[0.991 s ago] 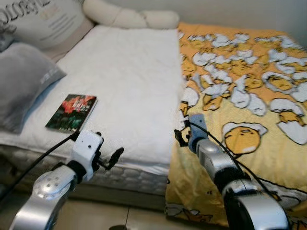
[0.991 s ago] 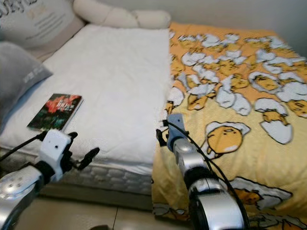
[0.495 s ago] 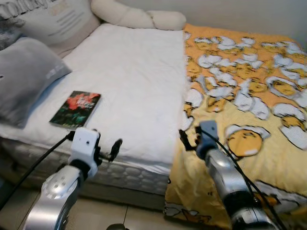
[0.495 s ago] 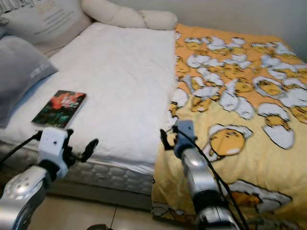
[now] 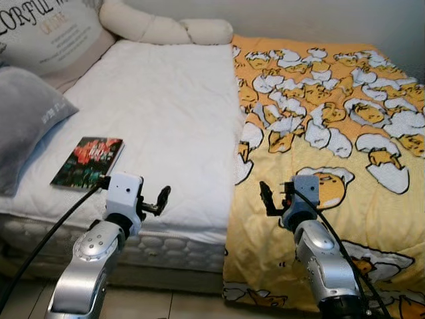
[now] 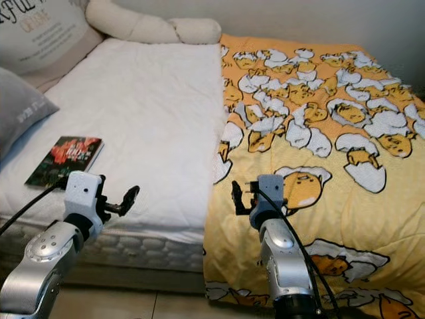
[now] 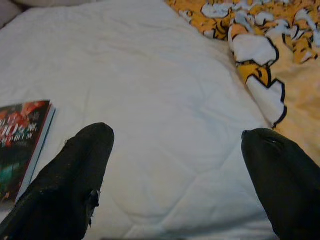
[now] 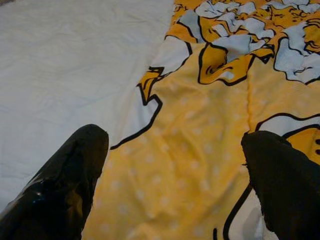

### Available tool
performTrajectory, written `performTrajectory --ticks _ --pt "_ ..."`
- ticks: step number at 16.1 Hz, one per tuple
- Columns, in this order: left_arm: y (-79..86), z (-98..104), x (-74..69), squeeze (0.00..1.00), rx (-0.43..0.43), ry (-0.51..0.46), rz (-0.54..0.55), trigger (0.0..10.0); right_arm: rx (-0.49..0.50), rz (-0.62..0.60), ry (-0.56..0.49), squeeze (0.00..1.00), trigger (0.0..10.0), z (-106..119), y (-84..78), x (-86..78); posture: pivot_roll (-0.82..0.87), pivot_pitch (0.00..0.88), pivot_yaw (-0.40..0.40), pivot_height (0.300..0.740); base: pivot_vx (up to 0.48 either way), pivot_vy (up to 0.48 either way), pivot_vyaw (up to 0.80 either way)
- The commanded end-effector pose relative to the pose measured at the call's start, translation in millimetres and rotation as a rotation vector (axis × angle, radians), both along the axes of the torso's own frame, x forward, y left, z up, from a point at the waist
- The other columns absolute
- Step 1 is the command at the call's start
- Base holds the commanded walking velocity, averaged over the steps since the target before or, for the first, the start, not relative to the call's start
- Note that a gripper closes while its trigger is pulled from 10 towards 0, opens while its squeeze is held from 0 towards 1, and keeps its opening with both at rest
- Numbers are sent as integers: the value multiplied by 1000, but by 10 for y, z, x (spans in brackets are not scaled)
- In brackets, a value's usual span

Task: Clean up the room

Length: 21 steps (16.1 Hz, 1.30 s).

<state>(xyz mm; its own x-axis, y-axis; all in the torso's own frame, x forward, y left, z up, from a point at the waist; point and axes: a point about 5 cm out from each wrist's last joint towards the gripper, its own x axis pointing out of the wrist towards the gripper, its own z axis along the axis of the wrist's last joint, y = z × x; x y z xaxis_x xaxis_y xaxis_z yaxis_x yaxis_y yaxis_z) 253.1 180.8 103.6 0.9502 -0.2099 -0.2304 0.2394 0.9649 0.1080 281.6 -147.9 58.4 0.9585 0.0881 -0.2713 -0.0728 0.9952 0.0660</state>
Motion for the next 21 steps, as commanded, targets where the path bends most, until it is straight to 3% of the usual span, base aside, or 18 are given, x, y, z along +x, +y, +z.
performTrajectory --ticks 1,3,9,16,17,18,21 --pt "12 -7 3 16 8 -5 14 10000 -6 -18 -13 0 10000 80 -17 41 70 0 -17 740 296 0 0" --pt "40 -7 -10 16 7 -6 28 10000 -8 1 -13 0 10000 93 12 53 82 0 -24 740 326 0 800" --pt "27 -12 13 4 13 -13 20 10000 16 11 13 0 10000 80 34 54 78 0 -20 740 318 0 0" --pt "34 -16 18 0 39 -5 -12 10000 -3 24 43 0 10000 69 29 165 90 0 -16 740 0 0 0" --pt "35 -19 13 0 40 -3 -14 10000 2 31 51 753 10000 60 43 180 90 0 -16 740 0 0 0" --pt "30 -18 12 0 40 -2 -17 10000 11 41 69 1000 10000 40 64 198 92 0 -15 740 0 0 0" --pt "-8 -3 2 0 53 16 -92 10000 -43 88 150 1000 10000 -64 182 354 101 0 -13 740 0 0 0"
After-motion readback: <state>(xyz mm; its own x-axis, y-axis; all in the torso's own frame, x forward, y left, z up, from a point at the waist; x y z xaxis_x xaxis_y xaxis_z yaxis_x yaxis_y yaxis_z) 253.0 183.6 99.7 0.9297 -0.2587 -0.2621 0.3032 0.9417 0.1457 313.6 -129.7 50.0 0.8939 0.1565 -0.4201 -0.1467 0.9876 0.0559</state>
